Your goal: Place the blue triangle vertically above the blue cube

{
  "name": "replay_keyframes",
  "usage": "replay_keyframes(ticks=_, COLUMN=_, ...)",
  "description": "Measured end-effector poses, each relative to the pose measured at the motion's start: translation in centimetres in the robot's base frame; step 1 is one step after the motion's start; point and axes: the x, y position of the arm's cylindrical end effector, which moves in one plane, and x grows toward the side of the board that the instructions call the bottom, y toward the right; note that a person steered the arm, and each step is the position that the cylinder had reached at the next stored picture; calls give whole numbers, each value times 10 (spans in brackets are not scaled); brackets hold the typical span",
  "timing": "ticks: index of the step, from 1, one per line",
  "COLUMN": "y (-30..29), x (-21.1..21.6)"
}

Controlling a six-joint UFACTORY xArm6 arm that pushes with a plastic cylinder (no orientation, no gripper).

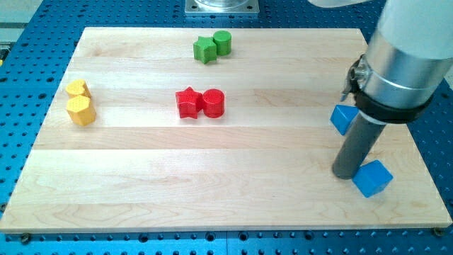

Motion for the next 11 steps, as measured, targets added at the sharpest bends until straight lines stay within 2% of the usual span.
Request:
replay_keyframes(ticks=1, y=23, x=-9)
replay_keyframes(ticks=3, y=24, x=-11)
replay_keyframes(ticks=4, y=-56, x=-21)
replay_keyframes(ticks=5, y=-102, x=-71)
replay_keyframes(ticks=6, y=-25, x=-95)
replay_keyframes(ticks=7, y=-11, x=-117)
replay_keyframes(ticks=8, y=22, x=-113)
replay_keyframes(ticks=9, y=45, x=-78)
replay_keyframes(ticks=10, y=38, x=-76)
replay_keyframes(ticks=11, y=39, x=-56)
